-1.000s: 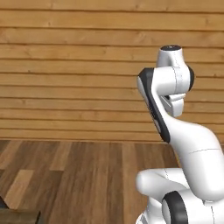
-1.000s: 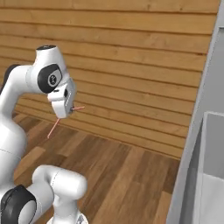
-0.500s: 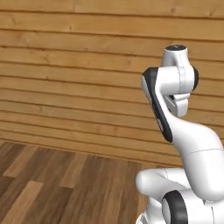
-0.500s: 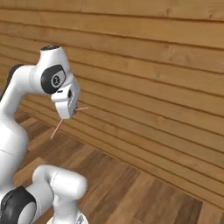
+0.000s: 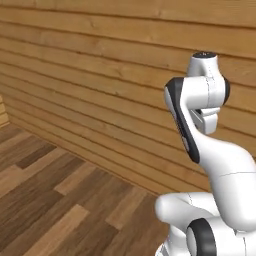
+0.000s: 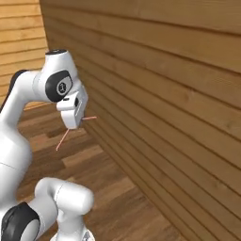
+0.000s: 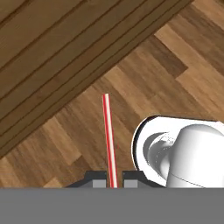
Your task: Take a straw from the drawer in front and place it inside the glass cup on the dining counter.
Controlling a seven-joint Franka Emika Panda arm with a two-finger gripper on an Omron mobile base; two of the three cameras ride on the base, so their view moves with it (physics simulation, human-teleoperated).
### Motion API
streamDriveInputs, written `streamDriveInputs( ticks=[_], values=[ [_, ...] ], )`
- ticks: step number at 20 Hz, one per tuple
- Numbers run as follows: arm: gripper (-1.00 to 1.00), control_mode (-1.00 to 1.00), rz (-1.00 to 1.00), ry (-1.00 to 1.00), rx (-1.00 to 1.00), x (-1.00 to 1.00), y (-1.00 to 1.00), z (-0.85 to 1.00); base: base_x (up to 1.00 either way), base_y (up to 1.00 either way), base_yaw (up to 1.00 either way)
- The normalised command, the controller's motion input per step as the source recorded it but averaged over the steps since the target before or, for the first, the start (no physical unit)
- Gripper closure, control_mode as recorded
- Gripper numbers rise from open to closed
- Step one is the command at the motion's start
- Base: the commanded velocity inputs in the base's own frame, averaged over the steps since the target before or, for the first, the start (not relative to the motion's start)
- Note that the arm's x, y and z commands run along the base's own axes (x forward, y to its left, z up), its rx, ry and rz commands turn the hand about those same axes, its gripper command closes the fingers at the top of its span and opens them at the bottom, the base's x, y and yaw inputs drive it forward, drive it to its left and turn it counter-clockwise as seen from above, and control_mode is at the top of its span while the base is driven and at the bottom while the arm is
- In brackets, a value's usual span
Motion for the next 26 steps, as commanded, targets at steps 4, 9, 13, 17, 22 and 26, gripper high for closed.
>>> streamDriveInputs(
  ticks=[4,9,13,17,22,26],
  values=[
    [1.0,1.0,0.0,0.0,0.0,0.0,0.0,0.0,1.0,0.0,0.73],
    [1.0,1.0,0.0,0.0,0.0,0.0,0.0,0.0,1.0,0.0,0.76],
    [1.0,1.0,0.0,0.0,0.0,0.0,0.0,0.0,1.0,-0.02,0.75],
    [1.0,1.0,0.0,0.0,0.0,0.0,0.0,0.0,1.0,-0.35,0.67],
    [1.0,1.0,0.0,0.0,0.0,0.0,0.0,0.0,0.91,-0.57,0.61],
    [1.0,1.0,0.0,0.0,0.0,0.0,0.0,0.0,0.65,-0.79,0.55]
  ],
)
